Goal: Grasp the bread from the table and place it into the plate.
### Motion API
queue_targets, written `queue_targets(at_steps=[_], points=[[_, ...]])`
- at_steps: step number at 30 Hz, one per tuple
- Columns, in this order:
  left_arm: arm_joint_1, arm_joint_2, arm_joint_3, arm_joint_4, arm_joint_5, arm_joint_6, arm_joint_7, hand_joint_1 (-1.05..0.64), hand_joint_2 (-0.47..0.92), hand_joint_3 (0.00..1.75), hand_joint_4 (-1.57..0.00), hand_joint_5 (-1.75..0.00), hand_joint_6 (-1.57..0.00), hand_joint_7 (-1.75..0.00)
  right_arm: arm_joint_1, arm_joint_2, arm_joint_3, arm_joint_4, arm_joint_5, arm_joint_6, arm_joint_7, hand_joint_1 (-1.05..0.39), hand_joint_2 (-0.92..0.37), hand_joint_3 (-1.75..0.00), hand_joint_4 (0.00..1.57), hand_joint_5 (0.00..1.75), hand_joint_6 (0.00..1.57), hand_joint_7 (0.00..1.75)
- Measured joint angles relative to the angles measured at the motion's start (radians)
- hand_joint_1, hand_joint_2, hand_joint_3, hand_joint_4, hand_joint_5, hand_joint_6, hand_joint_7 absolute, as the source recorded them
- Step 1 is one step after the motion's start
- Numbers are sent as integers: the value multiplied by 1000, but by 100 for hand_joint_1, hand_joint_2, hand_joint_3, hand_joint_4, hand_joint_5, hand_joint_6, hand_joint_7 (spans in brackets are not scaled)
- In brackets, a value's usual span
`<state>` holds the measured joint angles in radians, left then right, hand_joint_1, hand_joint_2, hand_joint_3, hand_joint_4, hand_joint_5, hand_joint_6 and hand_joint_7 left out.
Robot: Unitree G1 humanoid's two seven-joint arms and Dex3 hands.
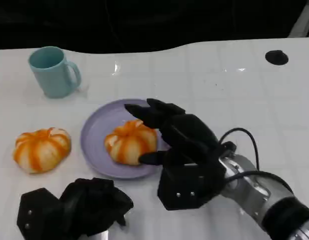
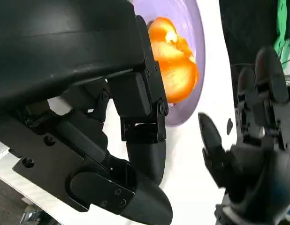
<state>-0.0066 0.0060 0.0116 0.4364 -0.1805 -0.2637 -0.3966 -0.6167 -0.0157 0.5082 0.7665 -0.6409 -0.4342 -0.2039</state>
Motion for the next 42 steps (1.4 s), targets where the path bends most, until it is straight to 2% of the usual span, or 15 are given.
queue_targets(at_steps=[5,12,16,25,28,29,30,32,33,34,35,36,39,42], points=[[-1,0,1,2,-2,1,0,-105,65,24,-90,-152,-147,-50,84,-47,-23,-107,7,-48,-26,-58,-92,-22,10,7,16,2],[-3,-2,2,4,-1,1,0,-105,65,24,-90,-151,-147,-49,198,-125,-67,-252,13,-120,-56,-49,-92,-14,21,17,29,7],[-3,-2,1,4,0,1,0,-105,64,24,-91,-152,-148,-48,252,-165,-94,-279,13,-172,-86,-44,-92,-5,32,31,44,11],[-1,-3,-2,0,0,4,0,-105,64,23,-91,-151,-148,-48,350,-259,-154,-286,9,-312,-149,-42,-92,-8,40,44,55,12],[-1,-3,-4,-2,1,6,0,-105,64,23,-90,-151,-148,-48,380,-270,-177,-287,8,-334,-166,-40,-92,-8,50,51,66,16],[0,-3,-6,-3,1,7,0,-105,64,23,-90,-151,-148,-48,392,-275,-184,-288,6,-341,-180,-38,-92,-9,54,58,71,18],[0,-4,-6,-4,1,7,0,-105,64,23,-90,-151,-148,-48,404,-279,-190,-289,4,-346,-194,-37,-92,-11,55,74,78,21],[1,-4,-6,-5,1,8,0,-104,64,23,-90,-151,-148,-48,428,-283,-209,-290,3,-360,-219,-34,-92,-13,59,89,87,25],[1,-4,-7,-6,1,8,0,-104,64,23,-90,-151,-148,-48,436,-287,-215,-291,2,-364,-229,-32,-91,-16,66,101,95,31],[2,-4,-7,-6,1,8,0,-104,65,23,-90,-151,-148,-48,444,-292,-220,-293,-1,-369,-240,-31,-88,-25,69,110,97,40],[2,-4,-7,-7,1,9,0,-104,65,23,-90,-151,-148,-48,451,-297,-223,-294,-6,-378,-253,-30,-81,-42,72,118,95,54],[2,-4,-8,-8,1,9,0,-104,65,23,-90,-151,-148,-48,460,-300,-228,-295,-10,-390,-266,-29,-70,-65,74,127,92,71],[4,-4,-9,-11,2,12,0,-105,65,23,-90,-151,-148,-48,482,-306,-238,-295,-16,-419,-291,-25,-57,-98,79,147,86,97],[6,-3,-10,-13,2,13,0,-105,65,23,-90,-151,-148,-48,505,-318,-248,-294,-18,-440,-305,-26,-53,-102,79,163,82,110]])
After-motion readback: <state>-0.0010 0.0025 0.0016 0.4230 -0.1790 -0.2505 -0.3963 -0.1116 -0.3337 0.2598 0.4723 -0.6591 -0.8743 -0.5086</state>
